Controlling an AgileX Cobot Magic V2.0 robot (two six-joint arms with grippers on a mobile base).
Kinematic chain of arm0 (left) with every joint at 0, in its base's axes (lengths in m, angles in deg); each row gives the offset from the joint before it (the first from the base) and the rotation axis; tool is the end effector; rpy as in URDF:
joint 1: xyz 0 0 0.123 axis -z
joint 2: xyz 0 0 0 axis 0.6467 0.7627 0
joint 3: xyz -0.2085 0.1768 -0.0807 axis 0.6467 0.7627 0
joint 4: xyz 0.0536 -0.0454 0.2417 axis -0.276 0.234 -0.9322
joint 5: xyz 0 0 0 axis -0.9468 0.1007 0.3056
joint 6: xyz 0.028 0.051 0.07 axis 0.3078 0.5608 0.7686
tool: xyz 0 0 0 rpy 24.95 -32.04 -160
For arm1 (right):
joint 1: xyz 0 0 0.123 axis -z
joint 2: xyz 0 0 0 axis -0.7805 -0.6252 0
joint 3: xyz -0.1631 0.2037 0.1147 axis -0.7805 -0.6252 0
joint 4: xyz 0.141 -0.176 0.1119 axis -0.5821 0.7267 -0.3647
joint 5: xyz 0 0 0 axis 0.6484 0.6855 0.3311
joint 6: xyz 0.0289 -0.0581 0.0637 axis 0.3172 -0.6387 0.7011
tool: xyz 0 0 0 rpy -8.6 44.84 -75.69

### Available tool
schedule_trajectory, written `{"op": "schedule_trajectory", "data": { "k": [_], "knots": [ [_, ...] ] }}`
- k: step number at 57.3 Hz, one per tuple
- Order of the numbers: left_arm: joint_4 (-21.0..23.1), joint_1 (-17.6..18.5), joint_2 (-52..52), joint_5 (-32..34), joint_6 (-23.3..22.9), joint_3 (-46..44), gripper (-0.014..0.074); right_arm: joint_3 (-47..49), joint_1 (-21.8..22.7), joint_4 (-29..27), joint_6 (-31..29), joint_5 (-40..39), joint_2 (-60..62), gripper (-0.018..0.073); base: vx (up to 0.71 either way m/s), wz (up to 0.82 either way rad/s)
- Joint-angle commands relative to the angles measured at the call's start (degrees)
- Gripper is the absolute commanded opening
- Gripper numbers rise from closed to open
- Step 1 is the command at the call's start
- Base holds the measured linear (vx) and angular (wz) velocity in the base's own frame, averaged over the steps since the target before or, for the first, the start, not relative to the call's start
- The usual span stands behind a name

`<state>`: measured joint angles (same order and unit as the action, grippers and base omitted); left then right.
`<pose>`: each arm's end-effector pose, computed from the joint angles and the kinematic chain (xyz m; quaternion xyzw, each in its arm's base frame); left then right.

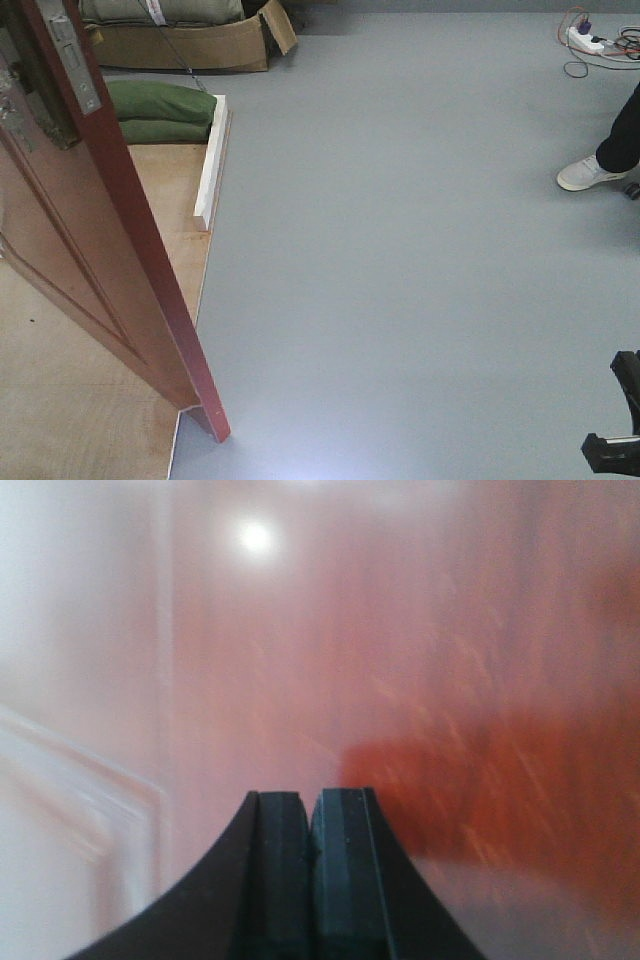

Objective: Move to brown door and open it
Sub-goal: 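Push the brown door with the left gripper, swinging it in front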

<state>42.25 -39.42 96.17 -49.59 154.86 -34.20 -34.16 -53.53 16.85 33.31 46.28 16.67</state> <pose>0.2857 -0.0070 0.4663 -0.0276 0.6614 -0.0645 0.7467 0.0526 0.0044 0.1702 -0.0173 0.8041 0.0257 0.5937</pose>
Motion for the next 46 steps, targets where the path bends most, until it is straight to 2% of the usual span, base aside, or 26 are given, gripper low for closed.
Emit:
{"op": "schedule_trajectory", "data": {
  "k": [1, 12, 46],
  "knots": [
    [1.2, 0.3, -0.2, -5.6, -0.1, -1.5, 0.0036, -0.2, 0.0, 0.2, -0.4, -4.4, 0.3, 0.0, 0.0, 0.0],
    [1.2, 0.3, 1.2, -8.8, -0.1, -1.5, 0.0036, -0.2, 0.0, 0.2, -0.4, -4.4, 0.3, 0.0, 0.0, 0.0],
    [1.7, 0.3, 2.2, -10.9, -0.1, -1.5, 0.0036, -0.2, 0.0, 0.2, -0.4, -4.4, 0.3, 0.0, 0.0, 0.0]
  ]
}}
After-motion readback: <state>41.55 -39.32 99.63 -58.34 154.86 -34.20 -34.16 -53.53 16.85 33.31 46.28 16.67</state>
